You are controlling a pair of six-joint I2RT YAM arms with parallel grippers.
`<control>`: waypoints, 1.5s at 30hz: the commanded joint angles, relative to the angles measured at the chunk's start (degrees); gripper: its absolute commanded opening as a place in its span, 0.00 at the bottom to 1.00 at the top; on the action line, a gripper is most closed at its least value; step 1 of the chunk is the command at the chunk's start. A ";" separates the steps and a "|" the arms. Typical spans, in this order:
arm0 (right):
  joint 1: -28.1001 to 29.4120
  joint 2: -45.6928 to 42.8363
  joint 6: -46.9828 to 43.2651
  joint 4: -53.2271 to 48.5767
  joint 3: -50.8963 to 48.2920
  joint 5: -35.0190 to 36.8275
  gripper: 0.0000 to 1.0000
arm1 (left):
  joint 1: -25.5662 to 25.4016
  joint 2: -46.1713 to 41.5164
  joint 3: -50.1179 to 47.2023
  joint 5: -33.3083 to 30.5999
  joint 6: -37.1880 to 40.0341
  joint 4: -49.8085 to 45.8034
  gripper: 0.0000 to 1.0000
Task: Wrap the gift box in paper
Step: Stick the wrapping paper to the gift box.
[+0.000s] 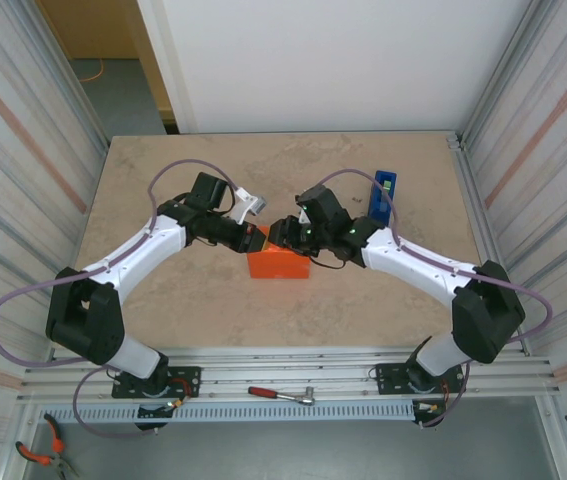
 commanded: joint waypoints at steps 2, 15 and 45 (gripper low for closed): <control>3.15 3.00 0.42 6.67 -3.44 -6.21 0.40 | -2.44 3.37 -2.47 -1.55 0.74 -1.72 0.00; 4.88 2.11 5.58 -2.33 1.34 0.99 0.45 | -2.46 3.89 -2.58 -1.86 0.69 -1.63 0.00; 1.96 4.49 2.96 -1.55 0.45 -5.90 0.49 | -2.37 2.67 -1.75 -0.47 -0.19 -0.44 0.00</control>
